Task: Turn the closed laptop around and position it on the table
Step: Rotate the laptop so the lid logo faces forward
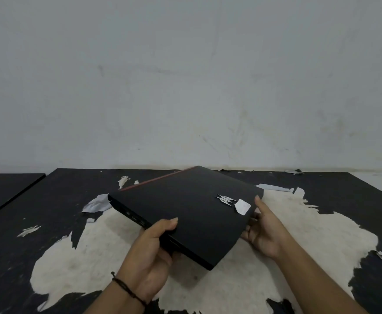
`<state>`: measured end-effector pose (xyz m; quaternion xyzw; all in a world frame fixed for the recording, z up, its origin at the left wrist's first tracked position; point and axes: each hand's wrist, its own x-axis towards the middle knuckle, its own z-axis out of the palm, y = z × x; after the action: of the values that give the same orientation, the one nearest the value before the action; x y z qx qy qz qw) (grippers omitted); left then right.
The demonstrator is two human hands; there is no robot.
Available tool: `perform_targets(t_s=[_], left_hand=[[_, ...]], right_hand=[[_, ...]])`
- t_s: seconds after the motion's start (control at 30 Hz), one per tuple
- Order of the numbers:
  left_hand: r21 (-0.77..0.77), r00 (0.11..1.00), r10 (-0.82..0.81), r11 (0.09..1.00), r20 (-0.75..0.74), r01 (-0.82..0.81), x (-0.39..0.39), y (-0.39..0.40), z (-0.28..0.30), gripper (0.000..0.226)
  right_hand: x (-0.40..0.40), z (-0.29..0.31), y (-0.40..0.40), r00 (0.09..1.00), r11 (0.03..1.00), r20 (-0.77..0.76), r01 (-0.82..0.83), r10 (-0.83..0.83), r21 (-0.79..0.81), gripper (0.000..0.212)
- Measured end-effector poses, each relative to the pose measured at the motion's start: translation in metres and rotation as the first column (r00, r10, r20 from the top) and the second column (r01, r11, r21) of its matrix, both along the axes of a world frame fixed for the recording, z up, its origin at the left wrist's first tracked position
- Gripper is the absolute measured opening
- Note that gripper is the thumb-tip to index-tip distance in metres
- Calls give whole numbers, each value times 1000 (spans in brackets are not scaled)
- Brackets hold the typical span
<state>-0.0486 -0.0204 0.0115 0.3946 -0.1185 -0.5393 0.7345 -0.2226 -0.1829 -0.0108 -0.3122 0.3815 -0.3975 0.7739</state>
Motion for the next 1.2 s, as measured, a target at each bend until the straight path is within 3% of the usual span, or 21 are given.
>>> perform_targets(t_s=[0.13,0.5,0.6,0.83,1.03,1.2], left_hand=[[22,999,16,1000,-45,-15,6,3,-6,35],[23,990,90,996,-110,-88,15,4,-19,38],[21,992,95,995,-78,-94,16,2,-15,35],[37,998,66,997,-3,-66,35,-14,-6,37],[4,999,30,1000,-24,-29,54,-38,-5,30],[3,999,28,1000,-46,-28,63,-60,-3,32]], right_hand=[[7,-6,-18,997,999,63,-39,40,-16,41],[9,-16,-22,974,995,208,-72,84,-62,21],[12,-16,-20,966,998,256,-31,45,-57,31],[18,-18,-14,953,992,299,88,-56,-93,19],[21,-18,-9,936,977,319,187,-146,-101,29],[24,-20,-11,925,970,326,230,-193,-76,22]])
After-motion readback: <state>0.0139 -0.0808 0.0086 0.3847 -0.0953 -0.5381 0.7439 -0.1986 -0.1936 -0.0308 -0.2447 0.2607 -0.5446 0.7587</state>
